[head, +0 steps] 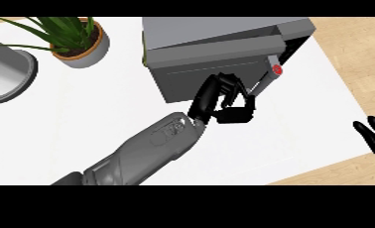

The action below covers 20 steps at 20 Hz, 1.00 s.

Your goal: Pick up the milk, place it into the microwave and close the microwave

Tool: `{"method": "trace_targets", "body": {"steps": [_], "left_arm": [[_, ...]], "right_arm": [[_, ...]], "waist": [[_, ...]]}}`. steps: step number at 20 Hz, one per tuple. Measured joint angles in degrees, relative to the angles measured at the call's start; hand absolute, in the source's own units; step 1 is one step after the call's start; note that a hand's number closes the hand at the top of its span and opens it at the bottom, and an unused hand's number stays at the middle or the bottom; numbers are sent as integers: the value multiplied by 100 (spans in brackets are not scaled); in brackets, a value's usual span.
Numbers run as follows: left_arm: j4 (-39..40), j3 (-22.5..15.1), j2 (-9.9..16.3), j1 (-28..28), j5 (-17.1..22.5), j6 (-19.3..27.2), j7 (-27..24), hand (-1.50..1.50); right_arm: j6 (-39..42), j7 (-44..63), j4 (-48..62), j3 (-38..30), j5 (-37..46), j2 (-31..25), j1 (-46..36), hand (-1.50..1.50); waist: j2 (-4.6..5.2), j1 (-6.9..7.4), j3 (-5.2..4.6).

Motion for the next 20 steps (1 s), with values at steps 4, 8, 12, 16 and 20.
{"method": "trace_targets", "body": {"steps": [4,8,12,16,20], "left_arm": [[95,72,1,-58,291,-87,-154,150],[175,126,-2,-120,571,-74,-249,150],[270,92,-3,-189,733,13,-407,150],[291,29,-3,-205,872,62,-615,150],[308,-27,-3,-223,1014,108,-781,150]], "right_arm": [[-25,47,-32,-62,-129,-51,-43,-150],[-36,85,-81,-101,-248,-88,-61,-150],[29,129,-133,-121,-374,-177,-106,-150],[103,152,-188,-94,-490,-221,-132,-150],[177,194,-243,-61,-586,-287,-161,-150]], "waist": [[14,-36,3],[23,-76,6],[38,-105,8],[55,-105,8],[67,-107,9]]}}
